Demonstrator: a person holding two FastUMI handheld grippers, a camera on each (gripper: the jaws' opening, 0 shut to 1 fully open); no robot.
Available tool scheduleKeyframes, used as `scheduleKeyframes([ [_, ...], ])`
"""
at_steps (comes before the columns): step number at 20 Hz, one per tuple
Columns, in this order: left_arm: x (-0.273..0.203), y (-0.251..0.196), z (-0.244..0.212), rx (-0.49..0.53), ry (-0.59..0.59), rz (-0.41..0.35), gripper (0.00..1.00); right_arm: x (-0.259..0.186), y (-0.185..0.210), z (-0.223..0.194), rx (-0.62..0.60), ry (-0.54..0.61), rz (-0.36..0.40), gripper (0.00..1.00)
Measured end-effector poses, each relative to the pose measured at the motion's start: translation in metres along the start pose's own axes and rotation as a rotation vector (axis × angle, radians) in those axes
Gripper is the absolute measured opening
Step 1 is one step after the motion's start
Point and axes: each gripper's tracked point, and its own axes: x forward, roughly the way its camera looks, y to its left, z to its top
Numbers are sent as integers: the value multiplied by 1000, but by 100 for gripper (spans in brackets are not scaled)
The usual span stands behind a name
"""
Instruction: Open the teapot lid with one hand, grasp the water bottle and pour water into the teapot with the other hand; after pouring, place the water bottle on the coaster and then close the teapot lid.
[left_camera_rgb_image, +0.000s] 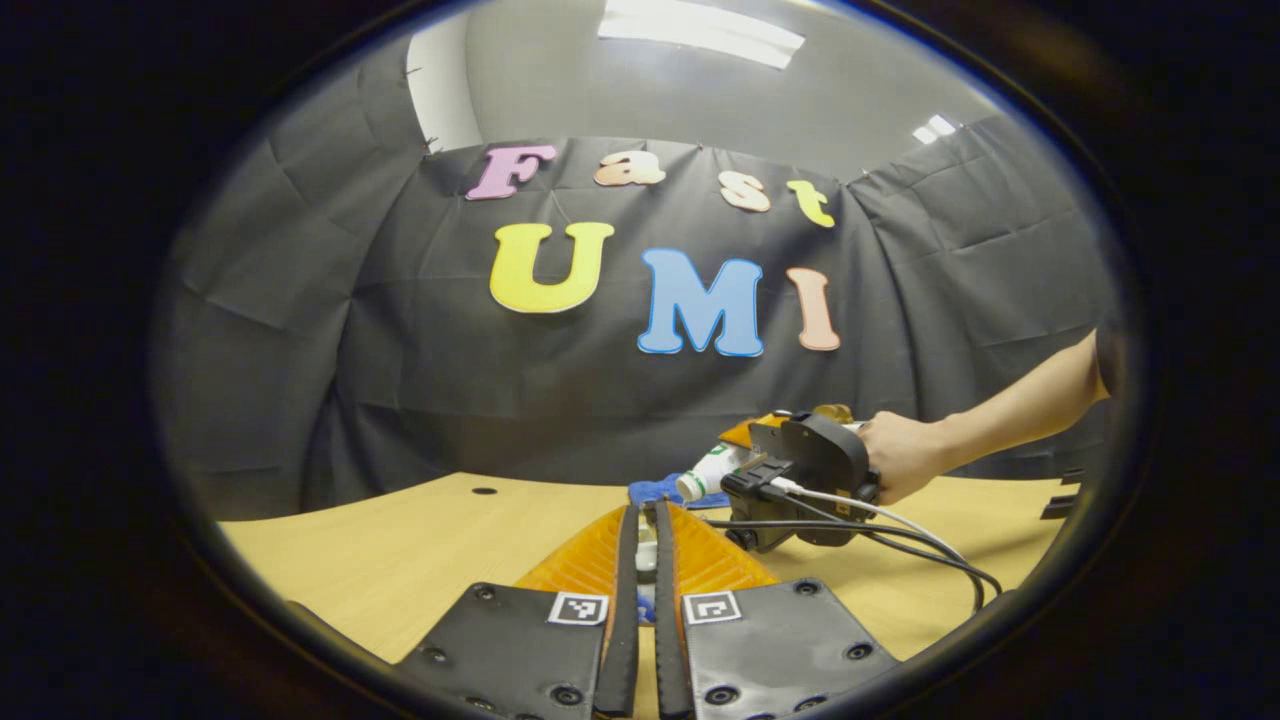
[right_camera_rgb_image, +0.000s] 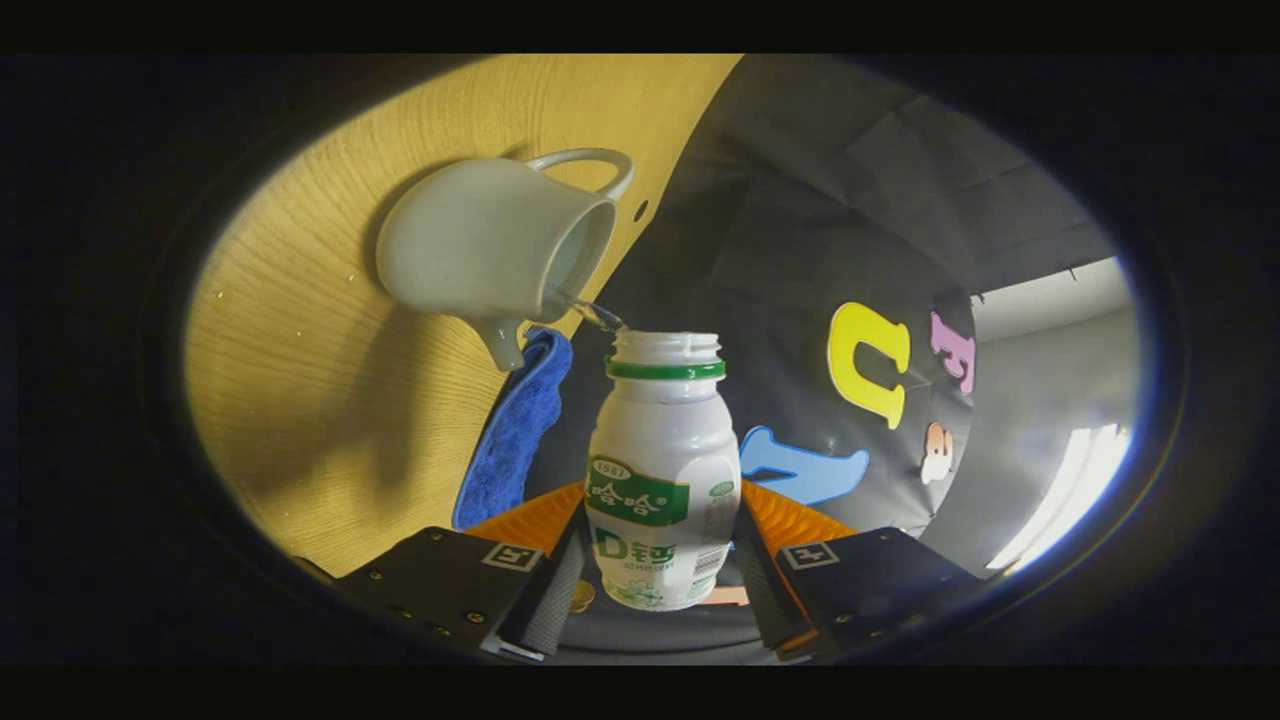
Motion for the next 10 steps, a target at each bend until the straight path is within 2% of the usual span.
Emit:
scheduleKeyframes([
  [3,0,-1,-2,5,10,-3,17,1,-2,3,-28,-11,-13,72],
  [4,1,-1,-3,4,10,-3,13,0,-2,3,-34,-15,-15,72],
  [8,1,0,-2,5,8,-1,13,1,-7,8,-86,-34,-39,72],
  [9,1,0,-2,5,10,0,17,1,-7,9,-94,-35,-41,72],
  [10,0,0,-2,6,11,-1,13,1,-8,8,-100,-37,-44,72],
])
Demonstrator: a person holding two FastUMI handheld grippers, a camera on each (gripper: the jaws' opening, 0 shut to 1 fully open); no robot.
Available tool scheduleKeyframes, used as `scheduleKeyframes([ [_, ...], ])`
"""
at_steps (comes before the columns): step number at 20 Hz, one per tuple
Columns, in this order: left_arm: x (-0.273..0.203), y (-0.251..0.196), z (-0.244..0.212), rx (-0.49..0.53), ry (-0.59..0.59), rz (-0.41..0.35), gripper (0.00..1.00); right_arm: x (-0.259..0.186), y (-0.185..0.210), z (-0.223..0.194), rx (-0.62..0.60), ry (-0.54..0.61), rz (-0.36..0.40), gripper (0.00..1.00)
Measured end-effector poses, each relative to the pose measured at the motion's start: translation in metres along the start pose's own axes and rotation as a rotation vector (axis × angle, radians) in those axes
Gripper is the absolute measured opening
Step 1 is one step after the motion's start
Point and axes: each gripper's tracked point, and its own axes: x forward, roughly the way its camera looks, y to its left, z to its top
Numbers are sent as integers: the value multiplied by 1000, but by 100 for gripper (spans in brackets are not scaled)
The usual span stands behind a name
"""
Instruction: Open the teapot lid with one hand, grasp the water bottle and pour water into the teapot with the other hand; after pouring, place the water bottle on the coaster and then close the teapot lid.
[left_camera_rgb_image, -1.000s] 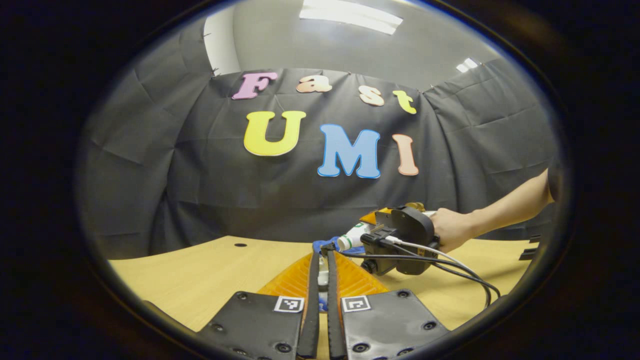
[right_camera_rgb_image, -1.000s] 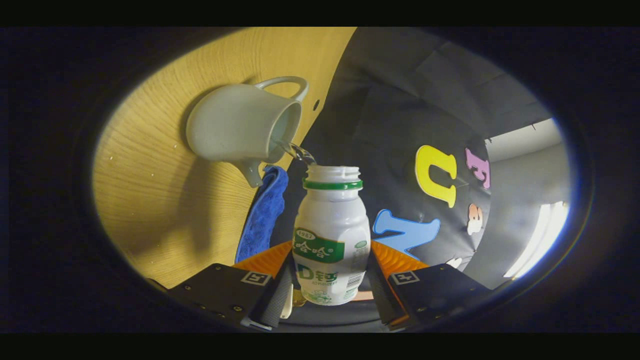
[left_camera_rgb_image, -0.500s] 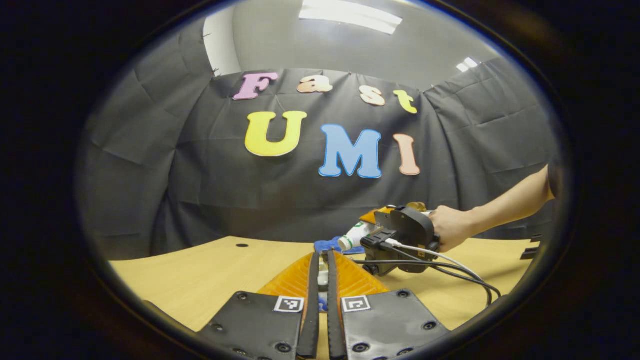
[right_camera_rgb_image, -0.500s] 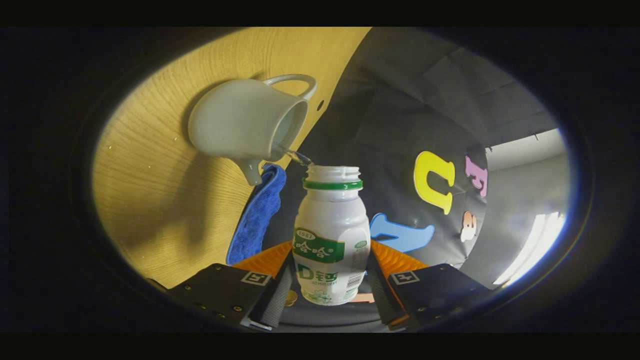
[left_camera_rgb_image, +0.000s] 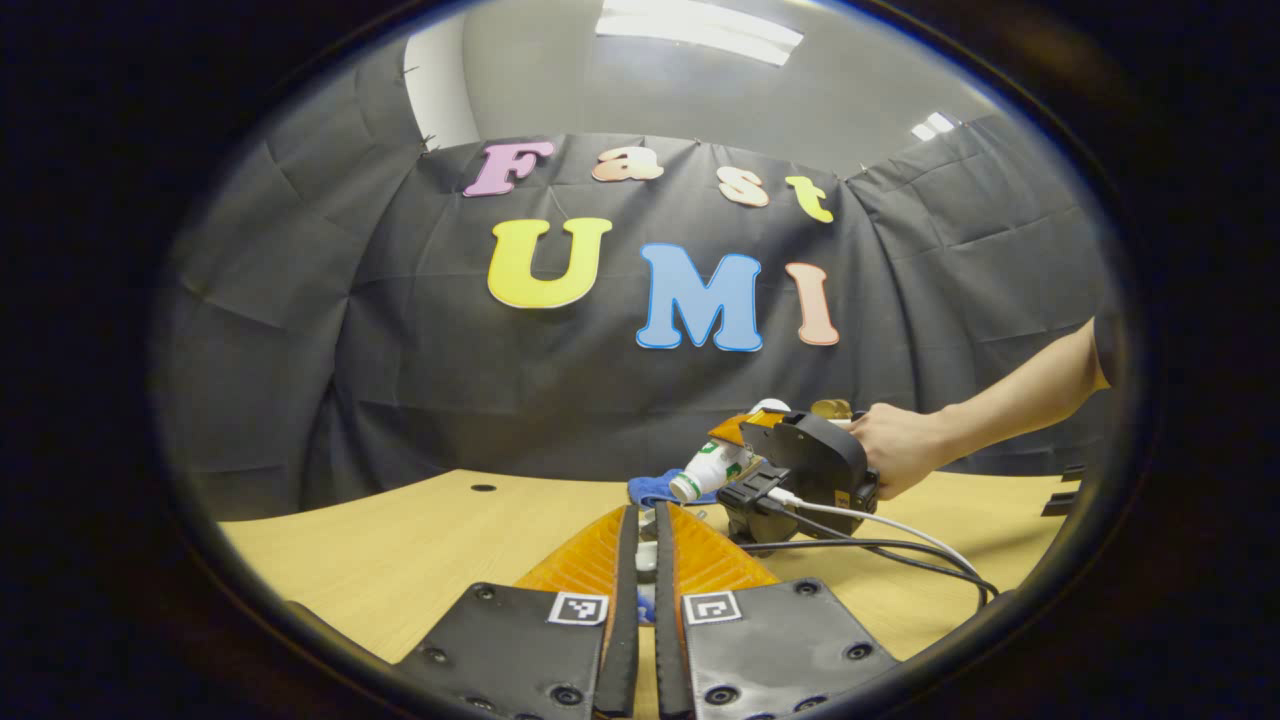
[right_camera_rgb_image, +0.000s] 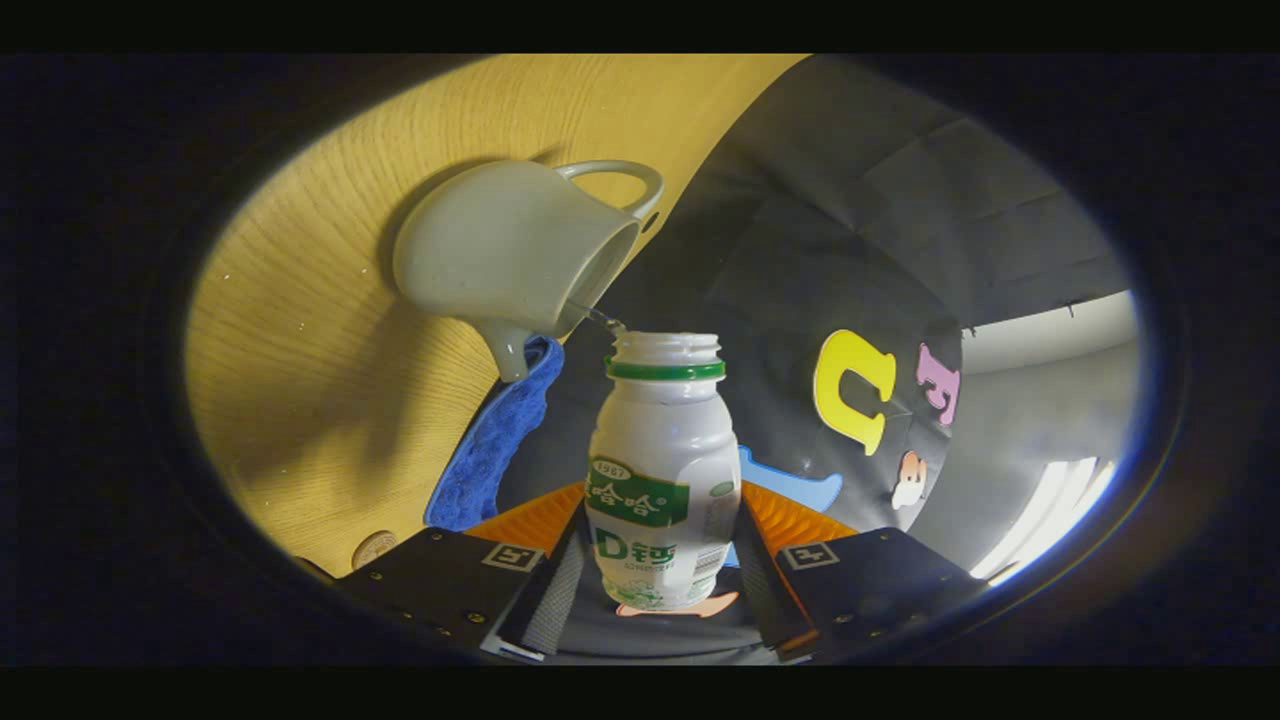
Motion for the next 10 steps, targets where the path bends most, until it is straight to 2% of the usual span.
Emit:
scheduleKeyframes([
  [6,-1,1,1,-1,-3,1,13,-1,-1,7,-25,-17,-10,72],
  [7,-1,1,1,-2,-2,1,17,-4,-1,7,-24,-17,-9,72],
  [10,0,2,1,-4,-3,2,13,-2,-2,9,-27,-20,-10,72],
])
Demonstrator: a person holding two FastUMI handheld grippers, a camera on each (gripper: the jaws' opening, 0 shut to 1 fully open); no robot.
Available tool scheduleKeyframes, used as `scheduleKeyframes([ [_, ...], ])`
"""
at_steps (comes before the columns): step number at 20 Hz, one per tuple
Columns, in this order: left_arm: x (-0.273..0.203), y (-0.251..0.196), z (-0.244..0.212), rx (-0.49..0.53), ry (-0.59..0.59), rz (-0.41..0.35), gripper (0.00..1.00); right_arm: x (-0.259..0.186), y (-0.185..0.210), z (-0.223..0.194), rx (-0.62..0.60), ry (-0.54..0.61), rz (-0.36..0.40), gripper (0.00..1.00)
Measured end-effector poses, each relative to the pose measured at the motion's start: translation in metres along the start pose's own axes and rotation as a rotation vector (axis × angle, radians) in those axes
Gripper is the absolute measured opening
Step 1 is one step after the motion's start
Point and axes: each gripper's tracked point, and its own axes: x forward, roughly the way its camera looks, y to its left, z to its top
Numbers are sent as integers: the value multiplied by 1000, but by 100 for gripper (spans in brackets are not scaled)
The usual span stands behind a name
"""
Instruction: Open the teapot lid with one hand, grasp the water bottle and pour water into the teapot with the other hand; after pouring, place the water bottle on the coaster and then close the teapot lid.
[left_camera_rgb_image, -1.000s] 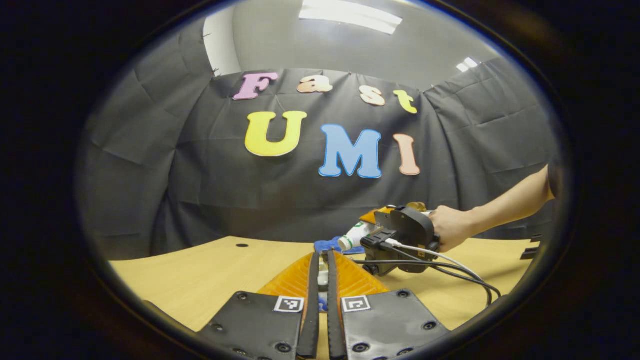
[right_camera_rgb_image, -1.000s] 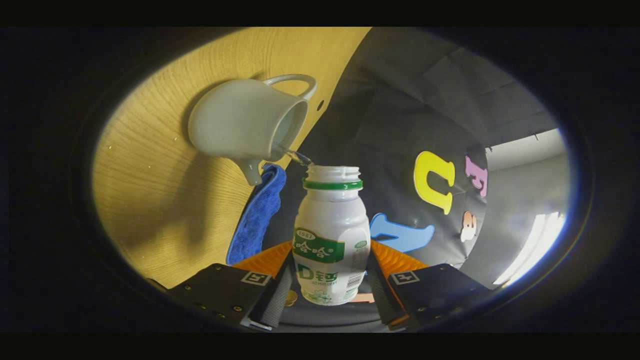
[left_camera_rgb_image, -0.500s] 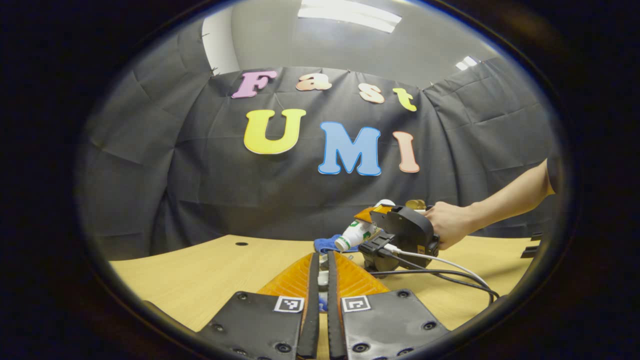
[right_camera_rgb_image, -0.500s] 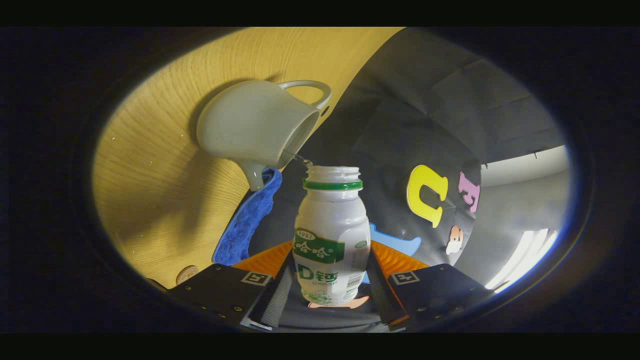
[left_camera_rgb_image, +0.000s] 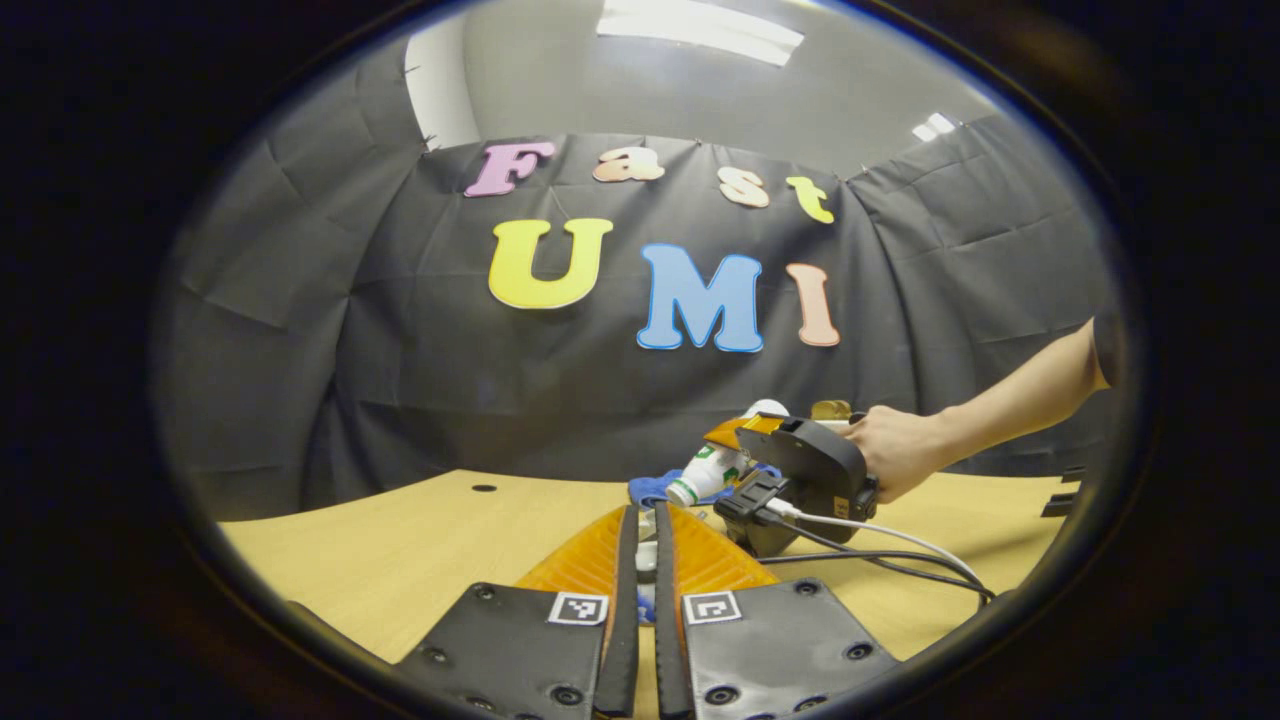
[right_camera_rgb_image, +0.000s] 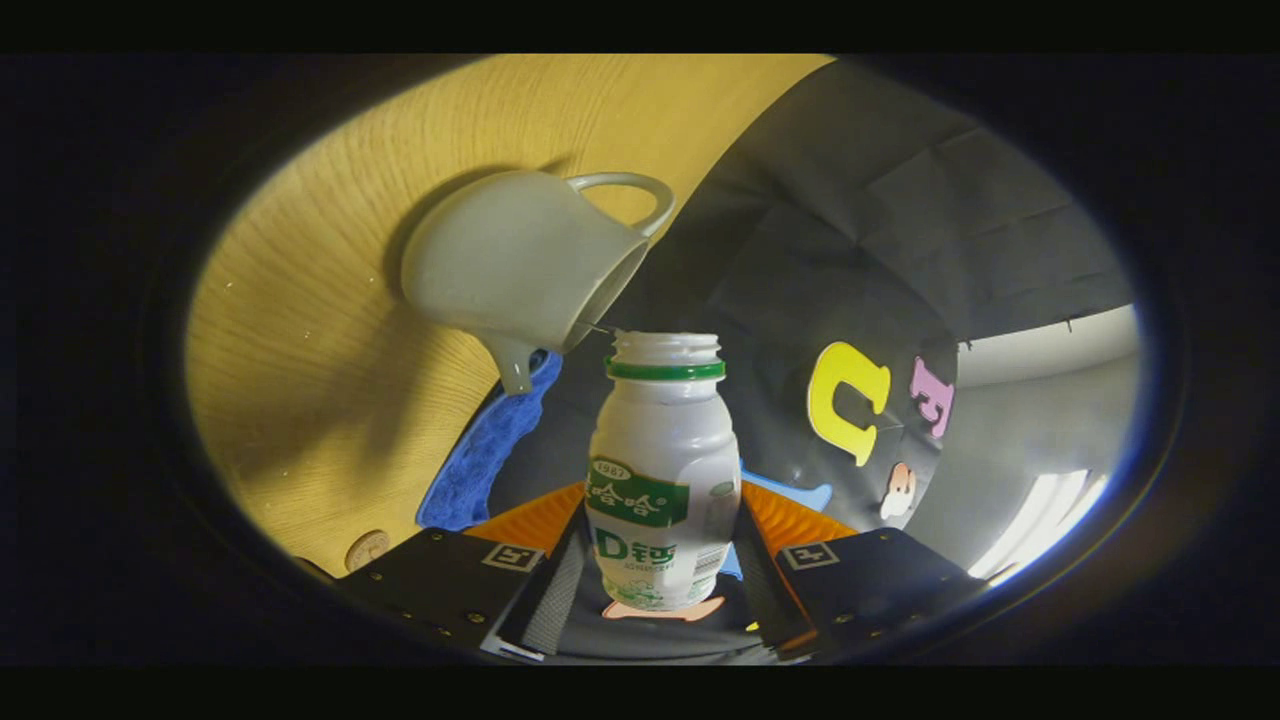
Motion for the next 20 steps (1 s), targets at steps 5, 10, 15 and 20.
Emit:
scheduleKeyframes([
  [5,0,-1,1,1,0,-1,13,0,-1,0,-5,-1,-2,72],
  [10,1,1,-4,-5,10,2,13,-1,-1,0,-1,2,-1,72],
  [15,1,1,-3,-4,7,4,13,-1,6,0,30,3,13,72],
  [20,1,2,-5,-3,13,8,13,-4,16,1,97,13,33,72],
])
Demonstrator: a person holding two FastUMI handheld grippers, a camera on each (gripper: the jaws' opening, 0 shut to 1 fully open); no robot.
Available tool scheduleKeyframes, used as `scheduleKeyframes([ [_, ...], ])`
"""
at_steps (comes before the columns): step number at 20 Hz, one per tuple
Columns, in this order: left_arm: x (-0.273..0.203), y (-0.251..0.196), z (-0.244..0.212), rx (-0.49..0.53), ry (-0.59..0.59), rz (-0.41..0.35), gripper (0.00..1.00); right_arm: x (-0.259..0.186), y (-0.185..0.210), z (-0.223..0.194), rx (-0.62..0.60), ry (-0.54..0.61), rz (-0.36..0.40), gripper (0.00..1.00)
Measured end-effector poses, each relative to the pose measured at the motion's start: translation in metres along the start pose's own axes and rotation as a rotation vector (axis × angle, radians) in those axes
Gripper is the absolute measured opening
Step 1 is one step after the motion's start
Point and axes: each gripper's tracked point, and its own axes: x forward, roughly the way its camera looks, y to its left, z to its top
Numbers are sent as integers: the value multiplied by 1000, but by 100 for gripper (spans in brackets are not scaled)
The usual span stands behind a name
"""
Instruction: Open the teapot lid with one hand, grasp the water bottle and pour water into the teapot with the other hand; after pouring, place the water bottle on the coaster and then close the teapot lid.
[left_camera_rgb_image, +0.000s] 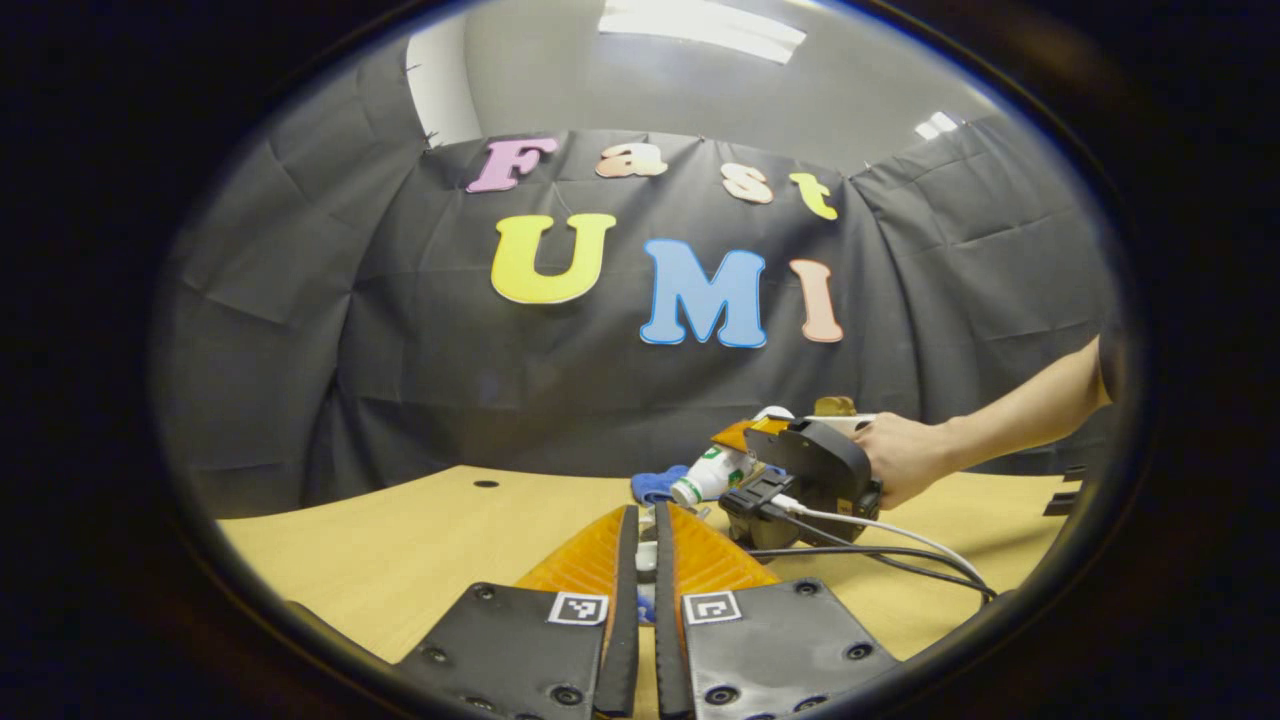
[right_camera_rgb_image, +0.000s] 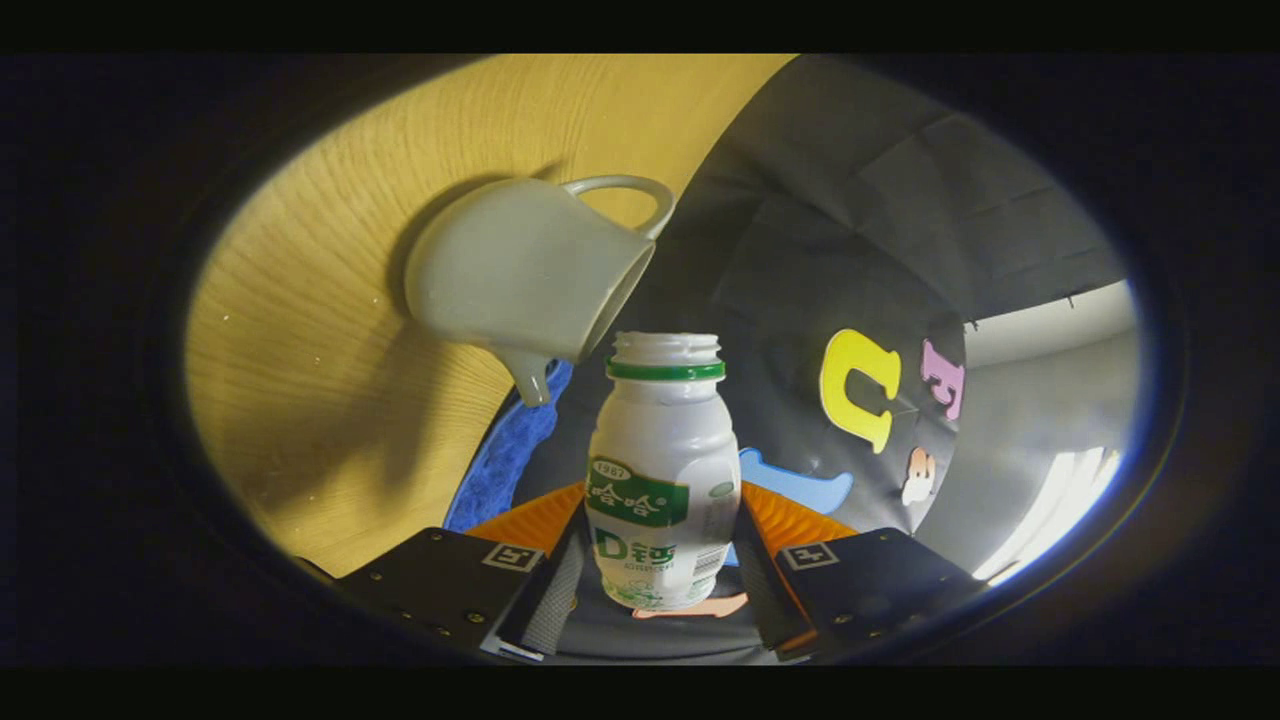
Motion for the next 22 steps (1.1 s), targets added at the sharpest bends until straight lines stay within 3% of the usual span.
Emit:
scheduleKeyframes([
  [2,1,0,-1,-3,4,0,17,2,5,-3,49,6,15,71],
  [11,7,-6,-15,-32,52,-14,13,-1,35,-13,464,55,155,72],
  [13,10,-10,-12,-35,51,-20,17,-3,35,-17,570,71,162,72],
  [14,11,-10,-15,-29,53,-19,13,-4,35,-19,630,79,164,72],
  [18,30,-18,-16,-29,59,-31,17,-9,27,-38,916,117,150,72],
  [22,63,-25,-21,-30,77,-34,14,-19,31,-59,1158,145,158,72],
])
